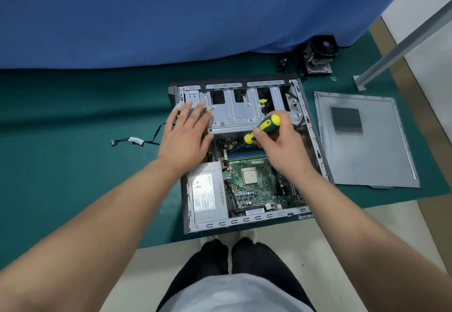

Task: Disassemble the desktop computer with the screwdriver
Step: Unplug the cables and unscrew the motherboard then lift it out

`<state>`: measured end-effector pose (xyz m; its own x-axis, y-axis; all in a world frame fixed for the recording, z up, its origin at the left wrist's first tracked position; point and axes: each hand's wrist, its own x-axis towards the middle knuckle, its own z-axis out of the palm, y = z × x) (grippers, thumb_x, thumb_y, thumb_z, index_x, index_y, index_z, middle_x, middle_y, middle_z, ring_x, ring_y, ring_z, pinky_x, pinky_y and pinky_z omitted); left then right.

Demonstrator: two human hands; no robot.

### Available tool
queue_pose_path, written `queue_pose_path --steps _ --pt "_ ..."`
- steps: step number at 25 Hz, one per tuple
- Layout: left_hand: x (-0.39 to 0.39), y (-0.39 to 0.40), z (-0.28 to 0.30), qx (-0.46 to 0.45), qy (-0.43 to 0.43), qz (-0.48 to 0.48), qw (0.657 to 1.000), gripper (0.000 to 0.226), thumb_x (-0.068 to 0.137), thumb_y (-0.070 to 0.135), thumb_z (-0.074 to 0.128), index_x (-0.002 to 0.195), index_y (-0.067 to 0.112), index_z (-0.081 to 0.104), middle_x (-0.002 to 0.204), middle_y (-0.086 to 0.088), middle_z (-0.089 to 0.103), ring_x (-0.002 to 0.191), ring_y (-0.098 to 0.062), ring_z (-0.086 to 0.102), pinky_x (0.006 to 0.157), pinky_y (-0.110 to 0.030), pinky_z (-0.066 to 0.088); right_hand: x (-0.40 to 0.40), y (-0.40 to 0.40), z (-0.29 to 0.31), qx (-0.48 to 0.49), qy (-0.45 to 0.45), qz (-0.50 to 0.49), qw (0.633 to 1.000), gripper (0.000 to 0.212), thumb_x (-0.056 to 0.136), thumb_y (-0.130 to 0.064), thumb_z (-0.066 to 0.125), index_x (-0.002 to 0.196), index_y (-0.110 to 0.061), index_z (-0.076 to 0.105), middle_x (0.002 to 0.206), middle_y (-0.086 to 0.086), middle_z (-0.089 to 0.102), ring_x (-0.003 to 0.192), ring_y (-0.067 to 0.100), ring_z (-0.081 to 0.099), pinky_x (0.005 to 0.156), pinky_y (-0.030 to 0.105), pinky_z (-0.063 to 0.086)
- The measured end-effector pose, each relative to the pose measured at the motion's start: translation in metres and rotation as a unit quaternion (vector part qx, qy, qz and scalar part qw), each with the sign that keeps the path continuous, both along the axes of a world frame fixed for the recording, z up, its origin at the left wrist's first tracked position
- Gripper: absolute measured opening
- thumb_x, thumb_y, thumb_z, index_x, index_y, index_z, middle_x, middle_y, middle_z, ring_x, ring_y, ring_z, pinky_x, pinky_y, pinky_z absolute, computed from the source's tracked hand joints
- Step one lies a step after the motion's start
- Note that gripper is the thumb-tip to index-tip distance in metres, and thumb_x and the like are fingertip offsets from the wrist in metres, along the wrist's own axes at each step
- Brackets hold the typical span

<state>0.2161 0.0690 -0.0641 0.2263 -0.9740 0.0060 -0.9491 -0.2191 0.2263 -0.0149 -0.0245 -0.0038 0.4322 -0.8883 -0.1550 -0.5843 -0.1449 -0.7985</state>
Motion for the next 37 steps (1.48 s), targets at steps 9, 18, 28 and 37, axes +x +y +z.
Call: queue_pose_path --steps 9,18,28,37 --pt "0.000 -0.005 -0.024 -0.029 -0.100 -0.017 0.994 0.059 0.100 0.047 0.030 0.157 0.032 0.037 0.170 0.003 0.023 0.159 -0.027 0.007 0.126 -0.055 0.004 0.003 0.003 -0.055 -0.106 -0.011 0.100 0.989 0.034 0.099 -0.031 0.066 0.128 -0.025 0.050 0.111 -0.009 0.052 0.089 -0.007 0.049 0.073 0.005 0.035" --pt "0.007 -0.008 -0.031 -0.049 -0.048 -0.017 0.997 0.058 0.102 0.039 0.049 0.158 0.038 0.033 0.170 0.010 0.022 0.160 -0.024 0.000 0.127 -0.050 0.005 0.010 0.002 -0.088 -0.195 -0.030 0.113 0.974 0.034 0.098 -0.022 0.066 0.126 -0.011 0.050 0.114 -0.003 0.048 0.090 0.004 0.044 0.073 0.005 0.035" --pt "0.005 -0.008 -0.025 -0.038 -0.037 -0.008 0.999 0.058 0.103 0.040 0.046 0.159 0.042 0.031 0.170 0.015 0.018 0.159 -0.019 -0.006 0.128 -0.046 0.001 0.015 0.007 -0.090 -0.186 -0.027 0.141 0.972 0.031 0.099 -0.026 0.064 0.124 -0.015 0.048 0.113 0.000 0.051 0.090 0.010 0.047 0.068 0.023 0.035" --pt "0.004 -0.008 -0.022 -0.033 -0.023 -0.007 0.999 0.058 0.104 0.040 0.046 0.159 0.043 0.030 0.170 0.016 0.018 0.159 -0.018 -0.007 0.128 -0.046 0.001 0.014 0.009 -0.089 -0.182 -0.022 0.130 0.974 0.033 0.098 -0.024 0.065 0.125 -0.014 0.049 0.113 0.002 0.052 0.091 0.011 0.046 0.071 0.023 0.034"
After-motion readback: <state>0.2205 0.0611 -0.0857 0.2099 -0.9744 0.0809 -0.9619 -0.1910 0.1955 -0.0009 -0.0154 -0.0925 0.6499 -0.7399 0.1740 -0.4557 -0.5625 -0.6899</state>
